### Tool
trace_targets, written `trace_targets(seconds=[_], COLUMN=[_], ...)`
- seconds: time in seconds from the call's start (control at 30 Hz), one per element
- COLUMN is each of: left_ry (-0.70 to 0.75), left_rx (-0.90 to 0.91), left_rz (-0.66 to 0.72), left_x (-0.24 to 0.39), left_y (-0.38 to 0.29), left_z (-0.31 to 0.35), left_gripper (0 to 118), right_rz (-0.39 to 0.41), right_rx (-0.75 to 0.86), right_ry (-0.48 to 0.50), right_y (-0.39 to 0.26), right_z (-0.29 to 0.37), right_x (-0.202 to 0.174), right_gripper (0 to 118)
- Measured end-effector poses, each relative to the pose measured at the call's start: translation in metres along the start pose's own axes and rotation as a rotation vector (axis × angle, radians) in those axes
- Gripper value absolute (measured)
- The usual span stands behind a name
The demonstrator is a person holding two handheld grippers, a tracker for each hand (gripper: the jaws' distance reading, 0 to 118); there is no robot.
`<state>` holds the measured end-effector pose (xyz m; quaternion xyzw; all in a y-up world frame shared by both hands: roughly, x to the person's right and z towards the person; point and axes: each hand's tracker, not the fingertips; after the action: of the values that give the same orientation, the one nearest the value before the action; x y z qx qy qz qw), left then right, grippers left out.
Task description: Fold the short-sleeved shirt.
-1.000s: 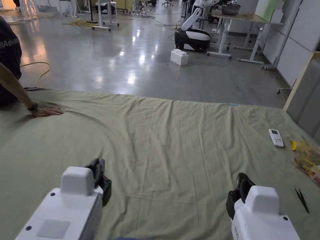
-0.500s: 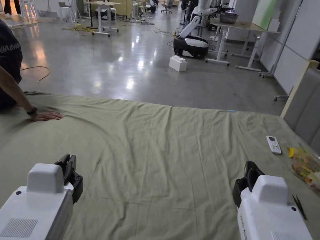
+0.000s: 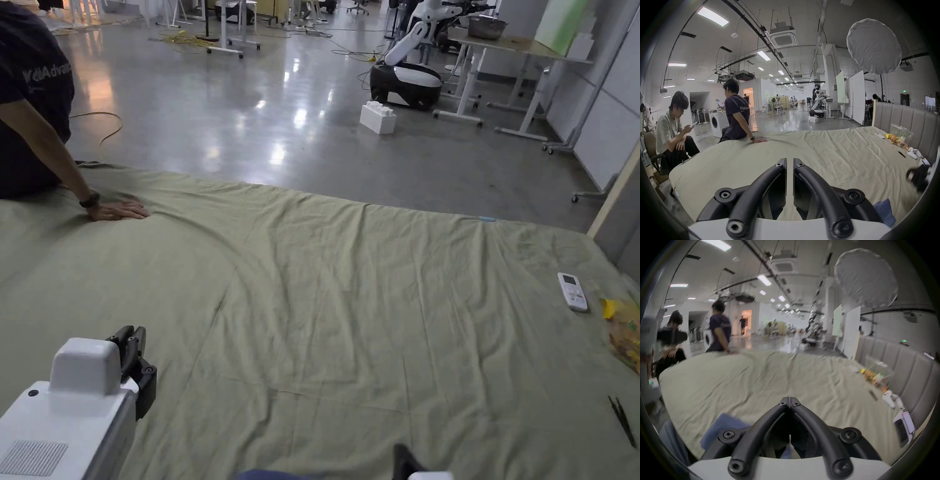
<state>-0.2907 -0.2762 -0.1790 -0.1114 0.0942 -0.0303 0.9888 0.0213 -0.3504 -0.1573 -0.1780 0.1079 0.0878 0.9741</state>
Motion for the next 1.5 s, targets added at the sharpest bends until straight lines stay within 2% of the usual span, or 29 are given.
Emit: trace_targets(seconds=[0.1,0.2,0.23,0.27,0.33,0.37,0.4,0.43,0.53,0.57,0.67,0.77,0.83,0.97,1.1,1.17,1.2,1.27,1.3,1.33,1.37,1.5], left_ry=[0.005,0.002,0.002,0.001,-0.015,-0.037,-0.077,-0.109,-0.271,-0.335,-0.511,-0.670,-0.743,-0.859,-0.939,-0.983,-0.977,-0.945,-0.909,-0.883,-0.896,-0.920], left_rx=[-0.028,-0.058,-0.073,-0.086,-0.118,-0.144,-0.179,-0.209,-0.364,-0.427,-0.623,-0.708,-0.816,-0.885,-0.999,-0.938,-0.919,-0.940,-0.958,-0.971,-0.976,-0.962], left_rz=[0.004,0.006,0.008,0.011,0.032,0.052,0.068,0.075,0.117,0.147,0.251,0.425,0.560,0.776,0.829,0.848,0.861,0.893,0.902,0.888,0.894,0.897], left_x=[-0.005,-0.009,-0.010,-0.011,-0.013,-0.014,-0.014,-0.014,-0.013,-0.011,-0.006,-0.004,-0.001,0.004,0.025,0.029,0.047,0.054,0.055,0.039,0.037,0.032], left_y=[-0.010,-0.020,-0.024,-0.027,-0.034,-0.038,-0.042,-0.045,-0.057,-0.061,-0.080,-0.107,-0.127,-0.167,-0.192,-0.194,-0.170,-0.168,-0.170,-0.186,-0.189,-0.198], left_z=[0.003,0.005,0.006,0.007,0.008,0.008,0.008,0.007,-0.002,-0.007,-0.027,-0.048,-0.063,-0.092,-0.103,-0.105,-0.085,-0.084,-0.085,-0.099,-0.101,-0.103], left_gripper=[8,8,8,8,8,8,8,8,11,23,79,97,98,98,98,94,88,81,72,54,43,28], right_rz=[0.033,0.046,0.017,0.036,0.107,0.138,0.125,0.055,0.085,0.081,0.066,0.069,0.067,0.069,0.075,0.068,0.064,0.068,0.071,0.073,0.071,0.080], right_rx=[-0.082,-0.181,-0.224,-0.222,-0.216,-0.196,-0.203,-0.245,-0.215,-0.217,-0.218,-0.215,-0.215,-0.216,-0.215,-0.214,-0.210,-0.212,-0.211,-0.213,-0.212,-0.213], right_ry=[0.030,0.019,-0.019,-0.020,-0.088,-0.108,-0.093,-0.089,-0.092,-0.089,-0.083,-0.080,-0.079,-0.075,-0.073,-0.072,-0.074,-0.074,-0.075,-0.075,-0.071,-0.068], right_y=[-0.032,-0.059,-0.070,-0.076,-0.086,-0.090,-0.092,-0.096,-0.093,-0.093,-0.094,-0.096,-0.096,-0.096,-0.096,-0.096,-0.097,-0.098,-0.098,-0.098,-0.098,-0.098], right_z=[-0.017,-0.036,-0.040,-0.045,-0.049,-0.049,-0.051,-0.052,-0.049,-0.049,-0.048,-0.048,-0.048,-0.047,-0.046,-0.046,-0.046,-0.045,-0.045,-0.045,-0.044,-0.044], right_x=[-0.023,-0.034,-0.032,-0.034,-0.038,-0.037,-0.036,-0.034,-0.034,-0.033,-0.030,-0.030,-0.029,-0.028,-0.027,-0.027,-0.026,-0.026,-0.025,-0.025,-0.023,-0.024], right_gripper=[0,0,0,0,0,0,0,0,0,0,0,0,0,0,0,0,0,0,0,0,0,0])
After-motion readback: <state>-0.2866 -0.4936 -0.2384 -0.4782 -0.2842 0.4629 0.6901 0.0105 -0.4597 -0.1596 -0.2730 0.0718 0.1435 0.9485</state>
